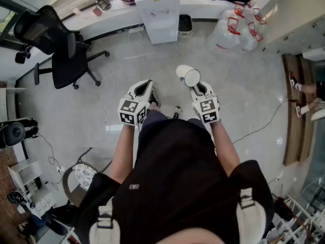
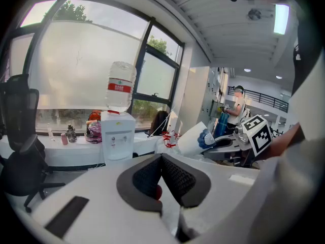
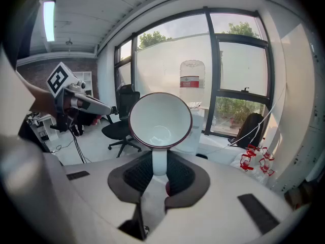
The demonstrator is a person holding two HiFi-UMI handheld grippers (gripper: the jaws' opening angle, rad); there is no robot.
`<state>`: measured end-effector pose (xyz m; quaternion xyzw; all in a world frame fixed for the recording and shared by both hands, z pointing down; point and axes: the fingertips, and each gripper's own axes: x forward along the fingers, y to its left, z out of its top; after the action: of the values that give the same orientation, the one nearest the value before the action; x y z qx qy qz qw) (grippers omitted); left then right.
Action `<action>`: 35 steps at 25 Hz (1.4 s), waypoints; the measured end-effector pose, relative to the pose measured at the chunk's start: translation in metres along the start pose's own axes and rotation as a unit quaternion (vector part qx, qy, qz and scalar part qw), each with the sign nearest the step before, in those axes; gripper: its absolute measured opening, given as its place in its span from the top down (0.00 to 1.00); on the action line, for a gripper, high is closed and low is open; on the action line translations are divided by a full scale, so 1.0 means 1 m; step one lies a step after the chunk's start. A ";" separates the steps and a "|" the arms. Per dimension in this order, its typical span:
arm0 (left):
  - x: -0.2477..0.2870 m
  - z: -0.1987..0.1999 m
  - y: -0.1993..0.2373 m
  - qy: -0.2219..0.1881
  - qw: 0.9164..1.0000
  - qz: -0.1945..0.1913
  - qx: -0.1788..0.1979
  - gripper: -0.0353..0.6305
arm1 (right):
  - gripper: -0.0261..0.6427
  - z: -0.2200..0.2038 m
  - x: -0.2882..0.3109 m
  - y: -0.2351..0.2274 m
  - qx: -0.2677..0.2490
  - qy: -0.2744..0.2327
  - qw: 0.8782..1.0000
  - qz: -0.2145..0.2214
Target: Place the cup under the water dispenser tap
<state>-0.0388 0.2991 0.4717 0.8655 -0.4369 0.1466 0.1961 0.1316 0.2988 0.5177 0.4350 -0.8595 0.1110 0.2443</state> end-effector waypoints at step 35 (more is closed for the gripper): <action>0.016 0.011 0.024 0.013 1.000 0.002 0.007 0.96 | 0.88 0.026 0.028 -0.007 -0.008 -0.017 1.000 0.019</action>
<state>-0.0483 0.2696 0.4735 0.8640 -0.4352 0.1609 0.1957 0.1150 0.2647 0.5097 0.4188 -0.8725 0.1013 0.2304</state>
